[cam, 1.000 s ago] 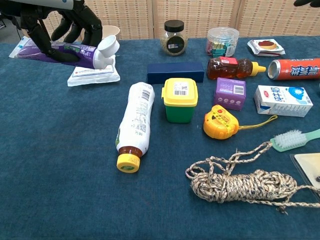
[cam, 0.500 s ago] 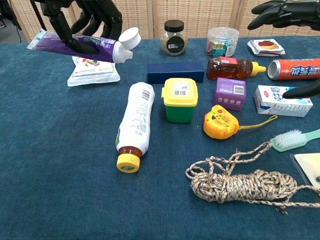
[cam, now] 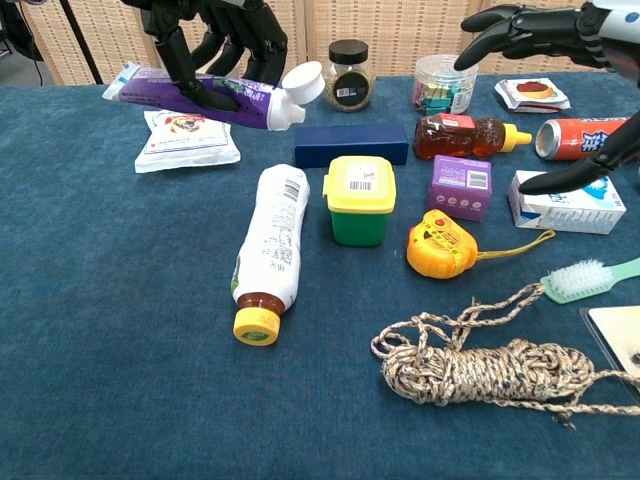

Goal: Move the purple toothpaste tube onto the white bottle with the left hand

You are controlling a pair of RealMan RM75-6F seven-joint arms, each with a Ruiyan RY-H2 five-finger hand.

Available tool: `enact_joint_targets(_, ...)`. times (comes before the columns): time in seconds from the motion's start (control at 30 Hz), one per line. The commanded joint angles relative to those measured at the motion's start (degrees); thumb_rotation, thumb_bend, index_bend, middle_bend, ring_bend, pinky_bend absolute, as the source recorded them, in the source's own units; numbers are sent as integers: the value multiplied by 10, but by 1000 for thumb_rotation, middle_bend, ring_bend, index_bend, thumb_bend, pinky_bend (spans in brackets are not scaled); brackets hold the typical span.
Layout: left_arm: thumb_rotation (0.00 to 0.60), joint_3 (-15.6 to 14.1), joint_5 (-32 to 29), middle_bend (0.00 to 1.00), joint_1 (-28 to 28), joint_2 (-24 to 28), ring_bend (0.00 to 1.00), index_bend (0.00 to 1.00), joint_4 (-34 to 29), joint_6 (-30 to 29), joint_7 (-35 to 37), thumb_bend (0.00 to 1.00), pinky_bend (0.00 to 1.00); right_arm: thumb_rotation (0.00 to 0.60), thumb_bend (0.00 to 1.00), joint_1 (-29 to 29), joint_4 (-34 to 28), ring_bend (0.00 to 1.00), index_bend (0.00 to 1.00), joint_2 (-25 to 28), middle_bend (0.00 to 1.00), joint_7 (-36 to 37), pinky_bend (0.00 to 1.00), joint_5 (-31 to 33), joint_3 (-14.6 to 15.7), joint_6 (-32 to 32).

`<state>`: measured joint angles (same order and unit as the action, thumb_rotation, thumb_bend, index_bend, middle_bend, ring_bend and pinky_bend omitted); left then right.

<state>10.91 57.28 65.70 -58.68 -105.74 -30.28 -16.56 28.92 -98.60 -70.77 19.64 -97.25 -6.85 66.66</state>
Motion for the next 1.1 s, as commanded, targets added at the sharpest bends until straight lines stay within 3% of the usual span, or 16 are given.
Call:
enact_joint_targets(0.03,600,-9,-22,545,18,-12,596,633,8,0,-14,1000,593,600,0,6,3,0,210,-5,0,-1,0,2,-1,-3)
enact_joint_targets(1.1,600,-58,-164,545,121,-71,598,627,9,-71,-97,1000,593,600,0,57,7,0,213,-40,0,4,0,28,3,-31)
